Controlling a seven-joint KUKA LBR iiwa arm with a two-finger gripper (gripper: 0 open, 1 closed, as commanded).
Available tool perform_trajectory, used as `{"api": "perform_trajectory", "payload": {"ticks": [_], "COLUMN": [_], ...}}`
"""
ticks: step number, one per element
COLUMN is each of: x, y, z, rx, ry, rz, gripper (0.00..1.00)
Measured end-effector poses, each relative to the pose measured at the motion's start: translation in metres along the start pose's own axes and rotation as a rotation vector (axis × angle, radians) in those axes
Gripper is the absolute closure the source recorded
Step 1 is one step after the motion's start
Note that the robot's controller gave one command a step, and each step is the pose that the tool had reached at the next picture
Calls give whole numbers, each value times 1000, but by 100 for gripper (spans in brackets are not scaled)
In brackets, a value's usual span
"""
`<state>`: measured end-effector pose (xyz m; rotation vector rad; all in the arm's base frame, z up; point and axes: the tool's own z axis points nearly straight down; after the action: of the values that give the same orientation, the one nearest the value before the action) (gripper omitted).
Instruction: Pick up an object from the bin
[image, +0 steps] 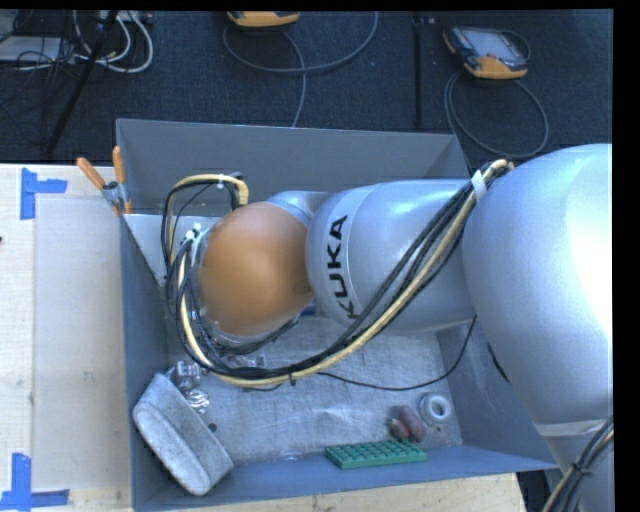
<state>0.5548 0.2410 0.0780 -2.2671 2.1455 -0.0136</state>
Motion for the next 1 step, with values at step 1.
{"api": "perform_trajectory", "payload": {"ticks": [1], "x": [-2], "y": [3], "z": [2], "rx": [-2], "ry": [3], "rz": [-93], "gripper": [0]}}
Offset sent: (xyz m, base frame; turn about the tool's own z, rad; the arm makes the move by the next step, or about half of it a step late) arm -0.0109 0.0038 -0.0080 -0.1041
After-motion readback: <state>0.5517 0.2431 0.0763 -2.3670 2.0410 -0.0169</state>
